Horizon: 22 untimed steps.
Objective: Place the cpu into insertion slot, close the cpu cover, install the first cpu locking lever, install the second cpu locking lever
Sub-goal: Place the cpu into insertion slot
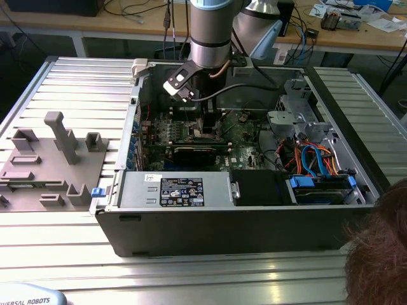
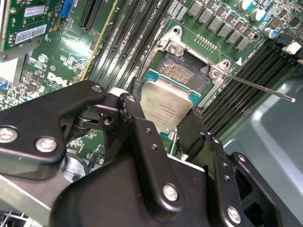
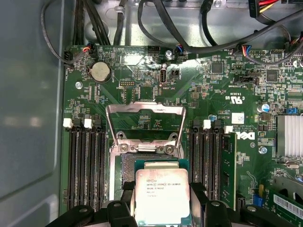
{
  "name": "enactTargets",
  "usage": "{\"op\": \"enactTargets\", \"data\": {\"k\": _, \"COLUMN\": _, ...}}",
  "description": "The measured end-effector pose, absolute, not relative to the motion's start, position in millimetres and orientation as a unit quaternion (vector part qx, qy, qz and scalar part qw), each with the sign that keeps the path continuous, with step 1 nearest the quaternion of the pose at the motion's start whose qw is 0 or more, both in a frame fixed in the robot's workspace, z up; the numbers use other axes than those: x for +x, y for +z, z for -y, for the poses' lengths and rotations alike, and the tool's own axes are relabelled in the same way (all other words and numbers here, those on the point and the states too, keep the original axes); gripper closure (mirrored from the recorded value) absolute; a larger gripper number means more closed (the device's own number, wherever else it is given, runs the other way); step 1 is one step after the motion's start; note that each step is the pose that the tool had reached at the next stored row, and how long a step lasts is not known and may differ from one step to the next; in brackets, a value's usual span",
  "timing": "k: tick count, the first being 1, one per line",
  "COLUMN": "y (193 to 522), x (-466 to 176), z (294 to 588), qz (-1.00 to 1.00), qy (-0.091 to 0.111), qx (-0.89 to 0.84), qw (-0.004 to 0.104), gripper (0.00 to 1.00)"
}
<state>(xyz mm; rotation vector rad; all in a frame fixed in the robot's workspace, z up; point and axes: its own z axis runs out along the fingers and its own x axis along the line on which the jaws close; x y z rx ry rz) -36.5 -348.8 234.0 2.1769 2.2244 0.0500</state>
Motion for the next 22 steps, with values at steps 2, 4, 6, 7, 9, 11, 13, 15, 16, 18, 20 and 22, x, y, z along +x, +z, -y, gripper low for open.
{"op": "enactTargets", "data": {"k": 2, "y": 233.3, "x": -36.5, "z": 348.8, "qz": -0.714, "qy": 0.016, "qx": 0.699, "qw": 0.014, "gripper": 0.45}}
{"op": "enactTargets", "data": {"k": 4, "y": 232.9, "x": -36.5, "z": 348.8, "qz": -0.714, "qy": 0.016, "qx": 0.700, "qw": 0.014, "gripper": 0.45}}
{"op": "enactTargets", "data": {"k": 6, "y": 232.5, "x": -36.6, "z": 348.8, "qz": -0.714, "qy": 0.016, "qx": 0.700, "qw": 0.014, "gripper": 0.45}}
{"op": "enactTargets", "data": {"k": 7, "y": 232.4, "x": -36.6, "z": 348.8, "qz": -0.714, "qy": 0.016, "qx": 0.700, "qw": 0.014, "gripper": 0.45}}
{"op": "enactTargets", "data": {"k": 9, "y": 231.7, "x": -36.5, "z": 348.8, "qz": -0.714, "qy": 0.016, "qx": 0.700, "qw": 0.014, "gripper": 0.45}}
{"op": "enactTargets", "data": {"k": 11, "y": 231.4, "x": -36.6, "z": 348.8, "qz": -0.714, "qy": 0.016, "qx": 0.700, "qw": 0.014, "gripper": 0.45}}
{"op": "enactTargets", "data": {"k": 13, "y": 230.9, "x": -36.5, "z": 348.8, "qz": -0.714, "qy": 0.016, "qx": 0.700, "qw": 0.014, "gripper": 0.45}}
{"op": "enactTargets", "data": {"k": 15, "y": 230.3, "x": -36.6, "z": 348.8, "qz": -0.713, "qy": 0.016, "qx": 0.700, "qw": 0.014, "gripper": 0.45}}
{"op": "enactTargets", "data": {"k": 16, "y": 229.9, "x": -36.5, "z": 348.8, "qz": -0.713, "qy": 0.016, "qx": 0.700, "qw": 0.015, "gripper": 0.45}}
{"op": "enactTargets", "data": {"k": 18, "y": 229.5, "x": -36.5, "z": 348.8, "qz": -0.713, "qy": 0.016, "qx": 0.700, "qw": 0.014, "gripper": 0.45}}
{"op": "enactTargets", "data": {"k": 20, "y": 229.2, "x": -36.5, "z": 348.8, "qz": -0.713, "qy": 0.016, "qx": 0.701, "qw": 0.014, "gripper": 0.45}}
{"op": "enactTargets", "data": {"k": 22, "y": 228.5, "x": -36.5, "z": 348.8, "qz": -0.713, "qy": 0.016, "qx": 0.701, "qw": 0.014, "gripper": 0.45}}
